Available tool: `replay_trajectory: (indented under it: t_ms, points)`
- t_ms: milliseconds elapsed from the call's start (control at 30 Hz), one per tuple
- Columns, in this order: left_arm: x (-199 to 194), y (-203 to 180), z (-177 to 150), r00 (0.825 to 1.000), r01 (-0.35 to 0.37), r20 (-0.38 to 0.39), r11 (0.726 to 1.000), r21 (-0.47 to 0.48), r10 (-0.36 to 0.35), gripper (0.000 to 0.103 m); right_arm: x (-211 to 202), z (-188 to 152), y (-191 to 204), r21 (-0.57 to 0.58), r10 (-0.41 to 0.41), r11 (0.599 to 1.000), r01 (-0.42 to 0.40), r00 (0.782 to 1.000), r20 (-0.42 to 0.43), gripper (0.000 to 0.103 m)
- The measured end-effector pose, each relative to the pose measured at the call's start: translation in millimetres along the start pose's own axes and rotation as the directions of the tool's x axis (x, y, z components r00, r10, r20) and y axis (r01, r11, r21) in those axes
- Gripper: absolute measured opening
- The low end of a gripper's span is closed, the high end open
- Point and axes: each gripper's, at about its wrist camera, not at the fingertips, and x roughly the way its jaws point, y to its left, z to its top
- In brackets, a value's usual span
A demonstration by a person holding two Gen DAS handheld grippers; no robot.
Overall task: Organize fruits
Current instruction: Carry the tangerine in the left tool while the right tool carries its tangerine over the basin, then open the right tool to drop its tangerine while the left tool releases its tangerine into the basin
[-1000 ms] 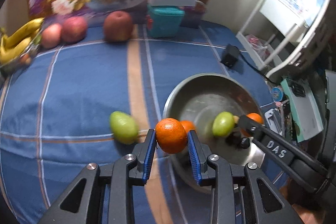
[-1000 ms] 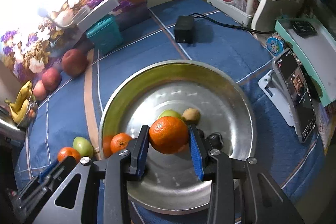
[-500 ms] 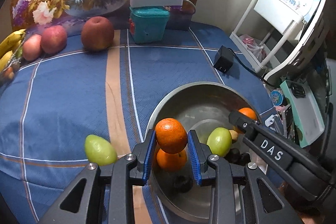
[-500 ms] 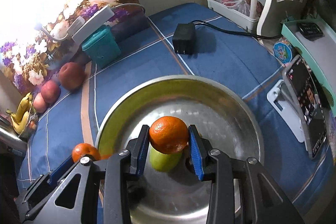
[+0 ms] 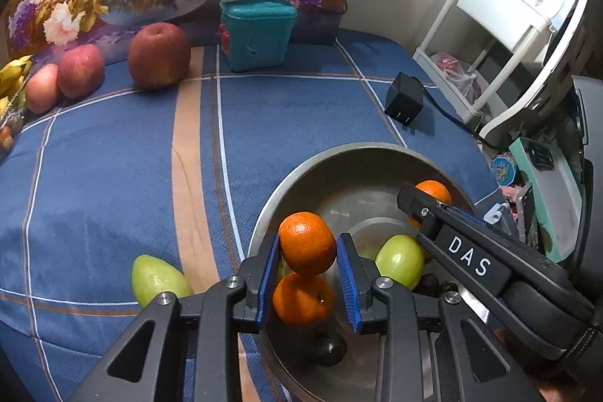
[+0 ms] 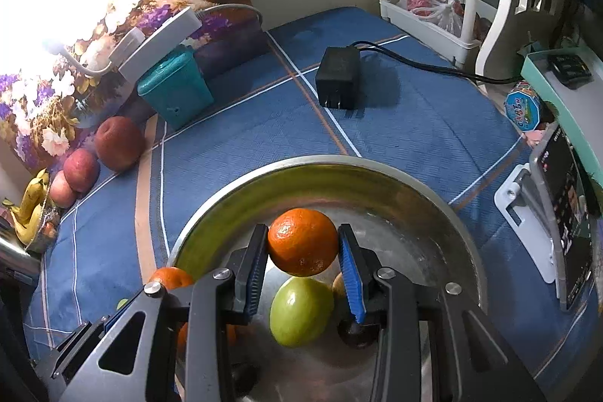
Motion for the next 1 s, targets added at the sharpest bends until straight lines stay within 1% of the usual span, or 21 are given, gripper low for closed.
replay_trajectory:
  t_ms: [100,333,900,1000]
  points:
    - [3.3,0.6,-1.3,1.0,-0.002,-0.01,1.0,-0.003,0.002,0.033,4.6,-0.9,-0.4,-0.001,-0.008,1.0,0.008,1.0,-0.01,0.039]
    - [3.1,-5.5,-2.2,1.0,-0.013,-0.004,1.0,0.02,0.013,0.033,13.8,-4.9,-0.8,0.004,-0.017,1.0,0.017,0.999,-0.036,0.039]
    - [3.8,-4.9,-2.9,1.0,-0.004,-0.011,1.0,0.014,0.004,0.034,17.5,-4.9,-0.4,0.0,-0.05,0.999,0.05,0.997,-0.051,0.039]
    - [3.7,-4.2,-2.7,1.0,0.002,-0.015,1.0,0.008,-0.001,0.035,15.3,-4.4,-1.0,-0.005,-0.057,0.998,0.057,0.997,-0.043,0.039]
